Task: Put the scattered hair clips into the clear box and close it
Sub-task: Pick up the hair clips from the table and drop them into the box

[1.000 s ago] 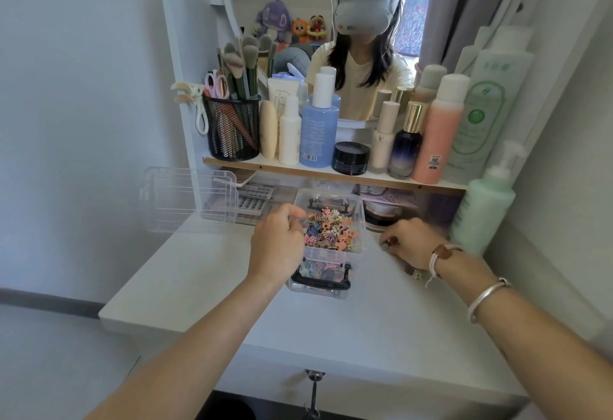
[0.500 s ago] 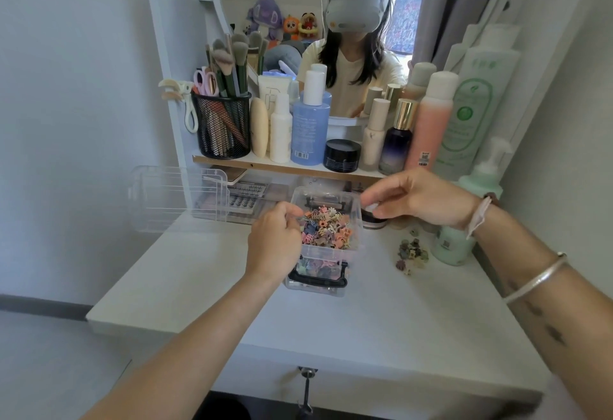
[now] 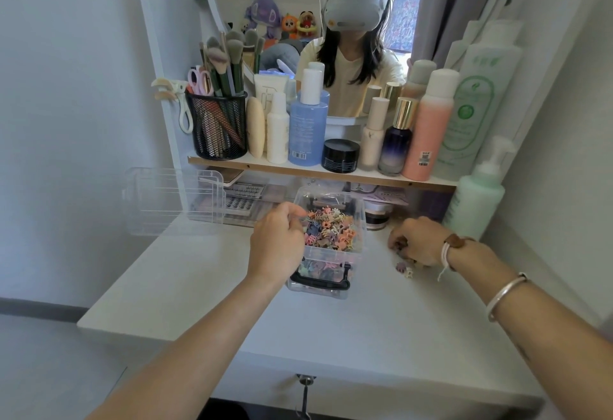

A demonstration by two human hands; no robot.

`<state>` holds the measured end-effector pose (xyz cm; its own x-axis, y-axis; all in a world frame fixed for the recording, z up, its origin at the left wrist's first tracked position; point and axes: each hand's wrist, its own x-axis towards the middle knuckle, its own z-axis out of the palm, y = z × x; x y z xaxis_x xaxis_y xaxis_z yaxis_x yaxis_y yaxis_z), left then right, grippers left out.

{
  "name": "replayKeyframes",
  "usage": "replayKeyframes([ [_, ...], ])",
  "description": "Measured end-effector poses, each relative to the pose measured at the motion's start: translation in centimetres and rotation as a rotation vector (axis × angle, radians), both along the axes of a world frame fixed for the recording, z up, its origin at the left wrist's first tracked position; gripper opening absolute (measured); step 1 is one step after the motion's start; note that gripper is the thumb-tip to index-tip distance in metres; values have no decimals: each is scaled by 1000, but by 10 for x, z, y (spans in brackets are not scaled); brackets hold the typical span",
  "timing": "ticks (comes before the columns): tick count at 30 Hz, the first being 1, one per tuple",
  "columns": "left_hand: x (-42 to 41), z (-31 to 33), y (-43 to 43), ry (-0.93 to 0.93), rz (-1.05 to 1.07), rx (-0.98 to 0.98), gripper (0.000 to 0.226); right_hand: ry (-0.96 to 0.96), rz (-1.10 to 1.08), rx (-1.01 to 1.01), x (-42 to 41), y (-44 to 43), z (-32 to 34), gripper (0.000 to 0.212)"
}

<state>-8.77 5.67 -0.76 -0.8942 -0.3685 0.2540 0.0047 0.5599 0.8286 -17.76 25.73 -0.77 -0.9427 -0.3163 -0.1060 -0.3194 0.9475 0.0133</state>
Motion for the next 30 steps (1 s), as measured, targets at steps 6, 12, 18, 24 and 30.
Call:
replayKeyframes([
  [6, 0, 0, 0, -4, -4, -2, 26, 52, 42, -88, 1, -1, 5, 21],
  [12, 1, 0, 0, -10, -1, -4, 27, 108, 81, -534, 11, -13, 38, 15],
  [18, 3, 1, 0, -11, 3, -9, 27, -121, 296, -689, 42, -53, 63, 25],
  [24, 1, 0, 0, -8, 4, -4, 27, -71, 123, -599, 33, -16, 63, 18],
  [30, 2, 1, 1, 1, 4, -3, 27, -225, 25, -63, 37, 2, 26, 34],
])
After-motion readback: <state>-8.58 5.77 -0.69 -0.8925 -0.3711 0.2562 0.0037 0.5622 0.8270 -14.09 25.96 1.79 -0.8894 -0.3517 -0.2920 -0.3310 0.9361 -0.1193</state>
